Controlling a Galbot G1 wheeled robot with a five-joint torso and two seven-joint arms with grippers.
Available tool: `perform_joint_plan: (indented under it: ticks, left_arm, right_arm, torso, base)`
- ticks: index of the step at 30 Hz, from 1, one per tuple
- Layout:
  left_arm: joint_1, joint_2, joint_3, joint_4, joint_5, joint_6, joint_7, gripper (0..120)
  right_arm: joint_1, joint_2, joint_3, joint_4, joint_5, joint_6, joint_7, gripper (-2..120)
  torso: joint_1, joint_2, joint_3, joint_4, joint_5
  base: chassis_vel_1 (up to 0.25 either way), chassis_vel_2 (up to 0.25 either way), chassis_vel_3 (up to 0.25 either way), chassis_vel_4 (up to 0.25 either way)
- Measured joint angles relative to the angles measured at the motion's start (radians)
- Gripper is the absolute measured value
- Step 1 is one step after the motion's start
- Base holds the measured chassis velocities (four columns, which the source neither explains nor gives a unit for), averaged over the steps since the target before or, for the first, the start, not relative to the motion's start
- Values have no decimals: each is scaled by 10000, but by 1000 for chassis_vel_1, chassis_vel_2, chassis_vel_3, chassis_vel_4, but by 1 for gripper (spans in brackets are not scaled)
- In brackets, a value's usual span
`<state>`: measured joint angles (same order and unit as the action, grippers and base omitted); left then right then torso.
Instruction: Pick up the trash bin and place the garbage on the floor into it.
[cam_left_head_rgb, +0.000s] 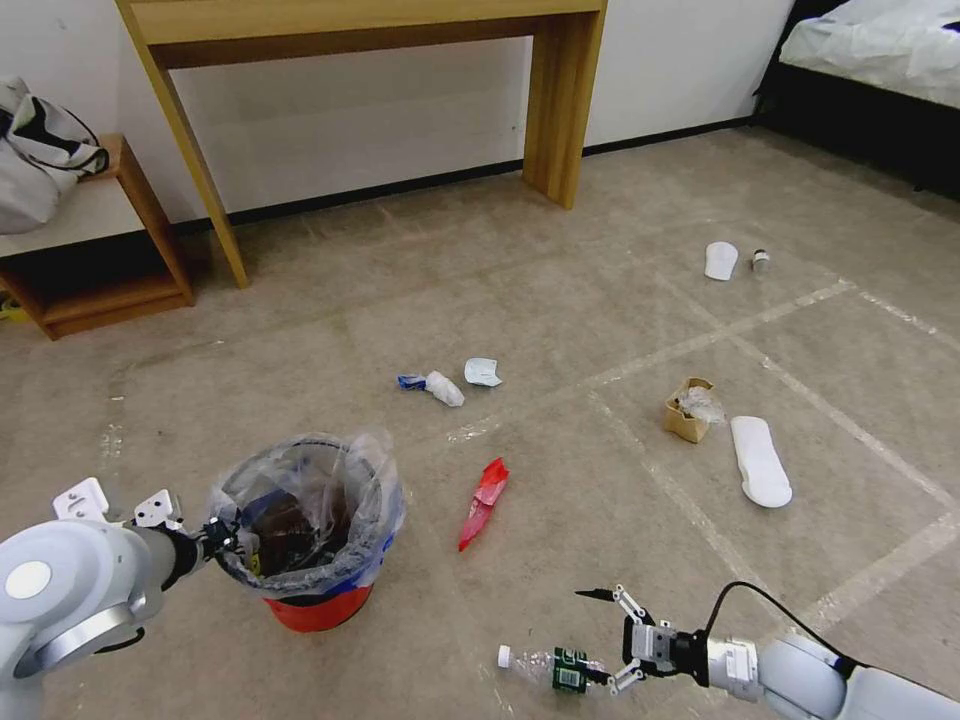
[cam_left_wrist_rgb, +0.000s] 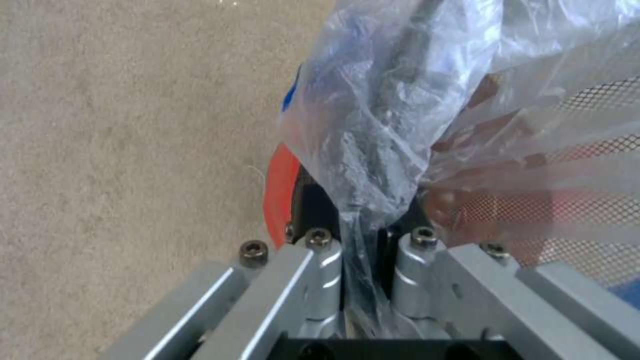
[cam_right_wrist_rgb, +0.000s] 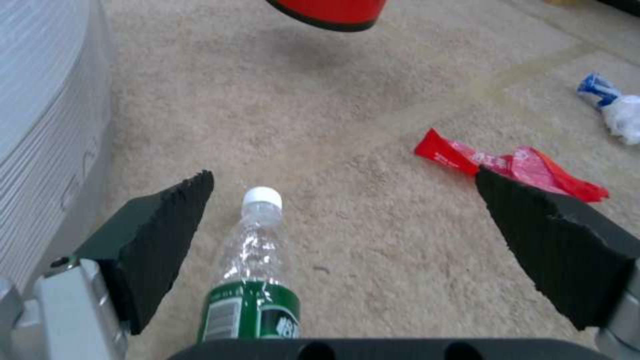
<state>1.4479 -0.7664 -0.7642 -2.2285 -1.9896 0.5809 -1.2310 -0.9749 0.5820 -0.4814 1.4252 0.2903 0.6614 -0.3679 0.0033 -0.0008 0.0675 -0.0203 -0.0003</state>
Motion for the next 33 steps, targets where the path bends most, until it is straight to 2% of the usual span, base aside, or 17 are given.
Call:
perform_joint_plan:
  ticks: [23,33]
  left_arm:
    - [190,-89,-100,-204,183,6,18,4]
    - [335,-284,-102,-292,465,19,100,4]
  right_arm:
    - [-743,218,155,-683,-16,17,-58,100]
    - [-702,203,206,-832,87,31,-143,100]
  torso:
    - [0,0,0,0,1]
    - [0,0,0,0,0]
  base:
    - [0,0,0,0]
    - [0,0,0,0]
